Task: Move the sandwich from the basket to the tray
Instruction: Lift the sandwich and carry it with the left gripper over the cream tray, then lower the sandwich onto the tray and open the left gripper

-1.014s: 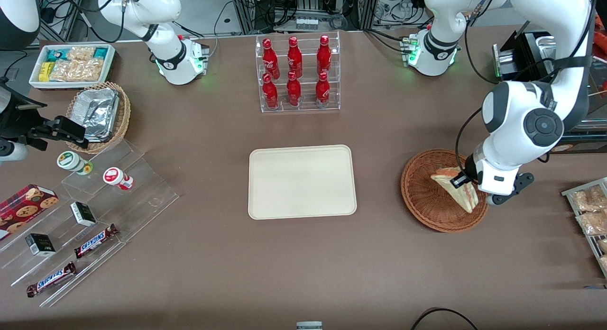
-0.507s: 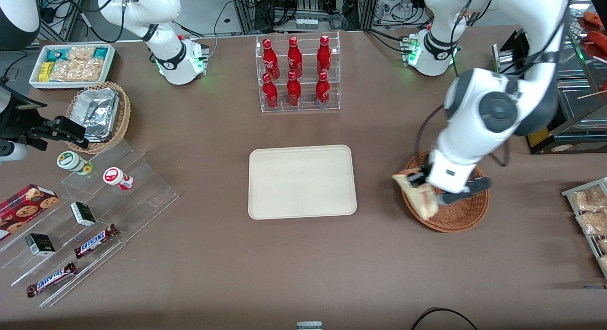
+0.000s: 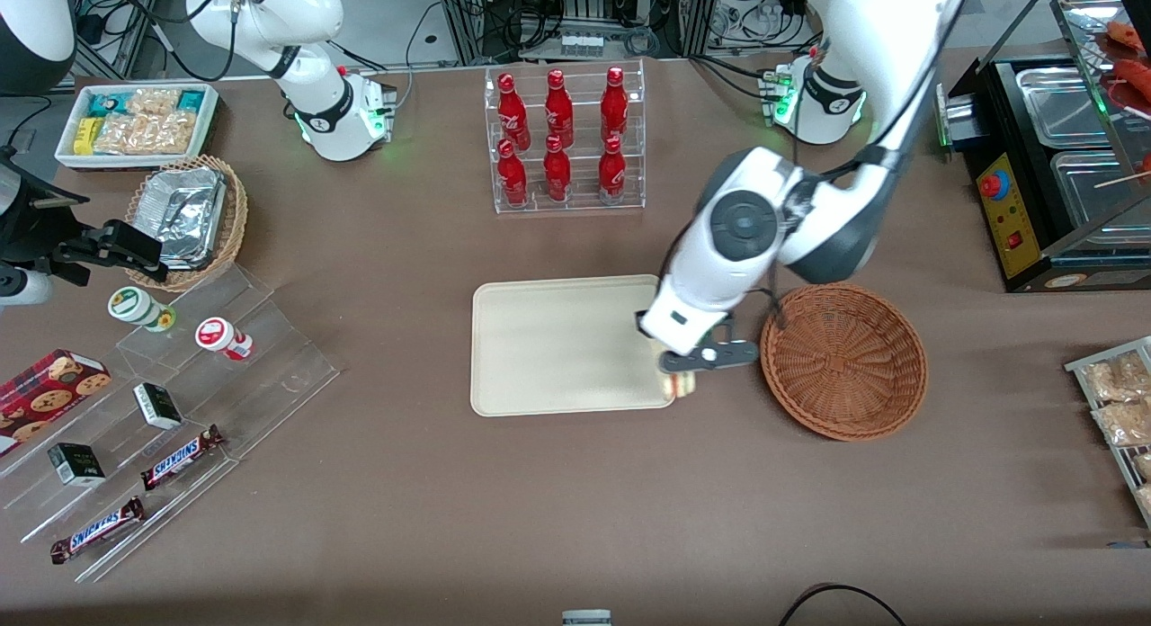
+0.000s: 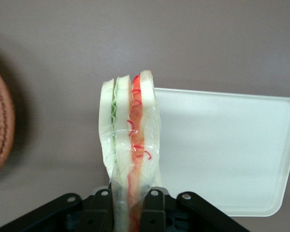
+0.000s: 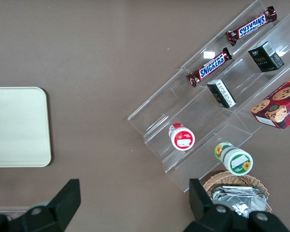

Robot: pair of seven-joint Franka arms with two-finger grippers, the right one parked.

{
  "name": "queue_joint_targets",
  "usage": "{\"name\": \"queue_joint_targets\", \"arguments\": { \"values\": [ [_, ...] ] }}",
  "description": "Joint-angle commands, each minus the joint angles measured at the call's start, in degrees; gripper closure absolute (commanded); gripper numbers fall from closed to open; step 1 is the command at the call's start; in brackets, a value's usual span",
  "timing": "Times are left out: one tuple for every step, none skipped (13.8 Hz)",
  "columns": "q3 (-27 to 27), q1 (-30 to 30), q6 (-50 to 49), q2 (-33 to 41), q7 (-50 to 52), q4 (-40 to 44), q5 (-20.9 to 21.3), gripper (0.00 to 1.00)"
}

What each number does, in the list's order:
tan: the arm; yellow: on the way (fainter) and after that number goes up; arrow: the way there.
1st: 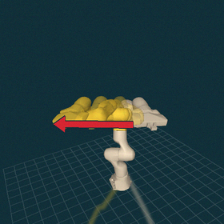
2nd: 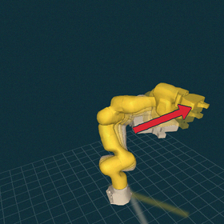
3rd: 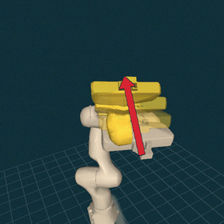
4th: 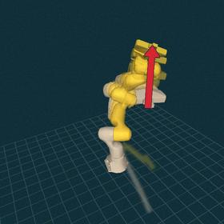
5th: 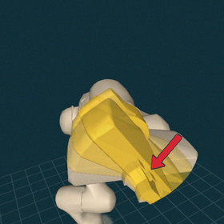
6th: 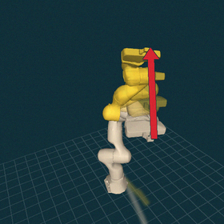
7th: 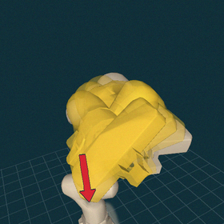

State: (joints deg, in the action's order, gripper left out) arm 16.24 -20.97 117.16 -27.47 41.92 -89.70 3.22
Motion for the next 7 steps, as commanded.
{"name": "queue_joint_targets", "arguments": {
  "values": [
    [-0.5, -3.5, -1.2, -3.8, 0.9, 4.1, 1.5, 0.84],
    [-0.4, -4.5, -1.2, -5.6, 0.9, 6.0, 1.4, 0.84],
    [-0.5, -5.7, -1.3, -7.0, 0.9, 7.5, 1.5, 0.84],
    [-0.5, -6.9, -1.2, -8.2, 0.9, 8.4, 1.6, 0.84],
    [-0.5, -7.4, -1.2, -8.6, 0.8, 8.5, 1.6, 0.83],
    [-0.5, -8.0, -1.1, -9.2, 0.7, 8.5, 1.6, 0.82],
    [-0.5, -8.5, -1.1, -9.9, 0.7, 8.7, 1.7, 0.82]
  ]
}}
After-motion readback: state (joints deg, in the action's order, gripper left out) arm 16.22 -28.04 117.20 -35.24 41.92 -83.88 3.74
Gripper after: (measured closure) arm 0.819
